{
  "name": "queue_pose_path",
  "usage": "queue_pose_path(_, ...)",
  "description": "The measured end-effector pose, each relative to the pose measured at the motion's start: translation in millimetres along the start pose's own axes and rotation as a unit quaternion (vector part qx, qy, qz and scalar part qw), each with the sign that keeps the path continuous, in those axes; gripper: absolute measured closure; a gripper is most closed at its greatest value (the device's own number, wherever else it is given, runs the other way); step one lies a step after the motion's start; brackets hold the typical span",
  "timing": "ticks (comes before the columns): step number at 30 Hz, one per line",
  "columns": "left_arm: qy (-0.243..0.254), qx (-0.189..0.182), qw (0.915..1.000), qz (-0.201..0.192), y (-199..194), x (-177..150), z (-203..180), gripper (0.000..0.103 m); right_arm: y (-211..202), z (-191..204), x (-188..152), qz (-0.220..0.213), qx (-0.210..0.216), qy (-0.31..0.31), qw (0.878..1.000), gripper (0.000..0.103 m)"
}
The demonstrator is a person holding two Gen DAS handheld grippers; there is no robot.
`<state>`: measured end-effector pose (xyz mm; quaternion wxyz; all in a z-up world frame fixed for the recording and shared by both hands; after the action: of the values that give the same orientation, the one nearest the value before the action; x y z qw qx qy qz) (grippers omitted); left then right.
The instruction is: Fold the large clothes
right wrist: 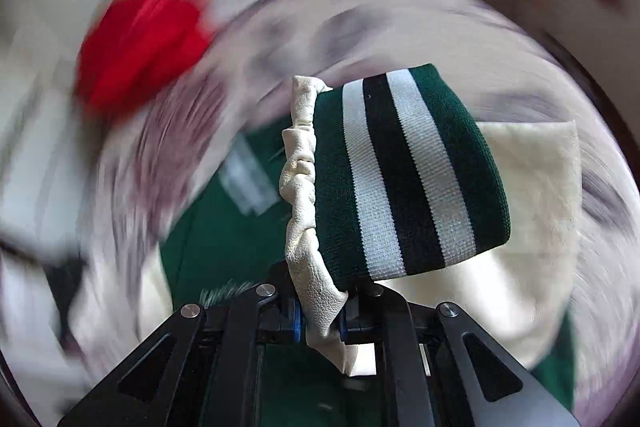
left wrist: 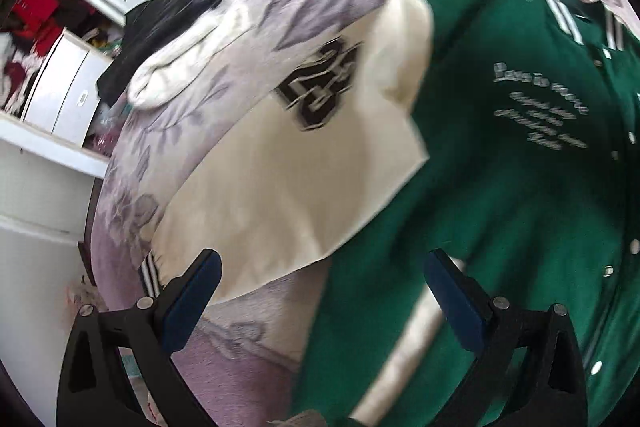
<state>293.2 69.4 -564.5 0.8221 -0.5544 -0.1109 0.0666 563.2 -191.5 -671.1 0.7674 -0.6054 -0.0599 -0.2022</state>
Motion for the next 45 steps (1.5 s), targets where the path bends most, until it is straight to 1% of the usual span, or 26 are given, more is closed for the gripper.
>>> queue_pose_path(2, -0.010, 0.000, 0.9999, 0.007, 8, -4, 11, 0.000, 54, 76, -18, 0.031, -0.031, -0.098, 0.994, 0.091)
queue_pose_path(3, -0.011, -0.002, 0.9999, 0.012, 12, -5, 14, 0.000, 78, 100, -26, 0.048, -0.044, -0.134, 0.989, 0.091)
queue_pose_path(6, -0.009, -0.003, 0.9999, 0.014, 20, -10, 21, 0.000, 134, 143, -73, 0.084, -0.094, -0.228, 0.965, 0.090)
queue_pose_path(8, -0.006, -0.005, 0.9998, 0.019, 23, -12, 24, 0.000, 162, 155, -96, 0.135, -0.111, -0.263, 0.949, 0.087)
queue_pose_path(10, -0.005, -0.012, 0.9996, 0.024, 24, -15, 25, 0.000, 158, 156, -101, 0.142, -0.070, -0.260, 0.953, 0.066)
queue_pose_path(11, -0.007, -0.016, 0.9995, 0.027, 23, -17, 26, 0.000, 149, 151, -103, 0.166, -0.018, -0.246, 0.955, 0.055)
queue_pose_path(12, -0.008, -0.019, 0.9994, 0.029, 23, -18, 29, 0.000, 138, 143, -104, 0.189, 0.029, -0.223, 0.956, 0.031)
queue_pose_path(13, -0.009, -0.021, 0.9993, 0.030, 21, -19, 29, 0.000, 124, 131, -102, 0.205, 0.075, -0.191, 0.957, 0.024)
queue_pose_path(14, -0.010, -0.023, 0.9992, 0.031, 19, -20, 30, 0.000, 101, 112, -104, 0.213, 0.138, -0.149, 0.956, 0.024)
queue_pose_path(15, -0.009, -0.026, 0.9991, 0.032, 18, -19, 30, 0.000, 87, 94, -101, 0.214, 0.168, -0.118, 0.955, 0.024)
queue_pose_path(17, -0.011, -0.035, 0.9988, 0.033, 12, -15, 28, 0.000, 52, 33, -102, 0.200, 0.194, -0.028, 0.960, 0.024)
queue_pose_path(19, -0.012, -0.051, 0.9982, 0.029, 6, -5, 22, 0.000, 35, -30, -100, 0.183, 0.179, 0.058, 0.965, 0.024)
queue_pose_path(22, -0.010, -0.098, 0.9949, 0.025, 0, 23, 1, 0.000, 24, -131, -104, 0.161, 0.104, 0.178, 0.965, 0.024)
queue_pose_path(23, -0.012, -0.118, 0.9926, 0.027, 1, 36, -7, 0.000, 22, -166, -112, 0.157, 0.087, 0.224, 0.958, 0.024)
queue_pose_path(25, -0.016, -0.150, 0.9885, 0.013, -2, 66, -24, 0.000, 19, -210, -119, 0.146, 0.091, 0.285, 0.943, 0.024)
queue_pose_path(27, -0.006, -0.157, 0.9875, -0.011, -7, 88, -41, 0.000, 17, -239, -133, 0.136, 0.123, 0.329, 0.927, 0.024)
queue_pose_path(29, 0.010, -0.151, 0.9880, -0.033, -11, 110, -64, 0.000, 27, -252, -137, 0.122, 0.185, 0.364, 0.905, 0.026)
queue_pose_path(31, 0.022, -0.132, 0.9902, -0.039, -4, 127, -86, 0.000, 30, -269, -143, 0.094, 0.203, 0.400, 0.889, 0.053)
queue_pose_path(32, 0.024, -0.124, 0.9914, -0.034, 2, 132, -94, 0.000, 38, -283, -146, 0.089, 0.173, 0.419, 0.887, 0.062)
queue_pose_path(33, 0.028, -0.114, 0.9928, -0.027, 11, 137, -100, 0.000, 44, -298, -151, 0.079, 0.157, 0.442, 0.880, 0.071)
queue_pose_path(35, 0.041, -0.077, 0.9962, -0.003, 31, 143, -113, 0.000, 52, -317, -156, 0.067, 0.135, 0.466, 0.872, 0.077)
queue_pose_path(37, 0.045, -0.068, 0.9966, 0.010, 39, 141, -113, 0.000, 46, -319, -149, 0.086, 0.107, 0.458, 0.878, 0.077)
queue_pose_path(40, 0.055, -0.042, 0.9976, 0.007, 45, 134, -109, 0.000, 14, -304, -127, 0.118, 0.052, 0.401, 0.907, 0.072)
queue_pose_path(41, 0.058, -0.037, 0.9976, 0.007, 48, 132, -108, 0.000, 1, -295, -121, 0.110, 0.054, 0.384, 0.915, 0.070)
queue_pose_path(43, 0.066, -0.023, 0.9975, 0.007, 53, 127, -106, 0.000, -11, -286, -104, 0.082, 0.081, 0.369, 0.922, 0.068)
queue_pose_path(45, 0.071, -0.011, 0.9974, 0.009, 58, 125, -104, 0.000, -2, -276, -77, 0.064, 0.102, 0.348, 0.930, 0.068)
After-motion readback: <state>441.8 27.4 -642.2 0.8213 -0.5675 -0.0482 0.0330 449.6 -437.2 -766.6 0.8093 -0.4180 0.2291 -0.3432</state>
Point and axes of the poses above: each gripper's, at about its wrist camera, not at the fingertips, and y roughly the way its jaws point, z to its left, x to its top, the point moved 3 cm from there along y, roughly the way its jaws point, and after that the axes turned 9 degrees about z, right-handed, at the moved point
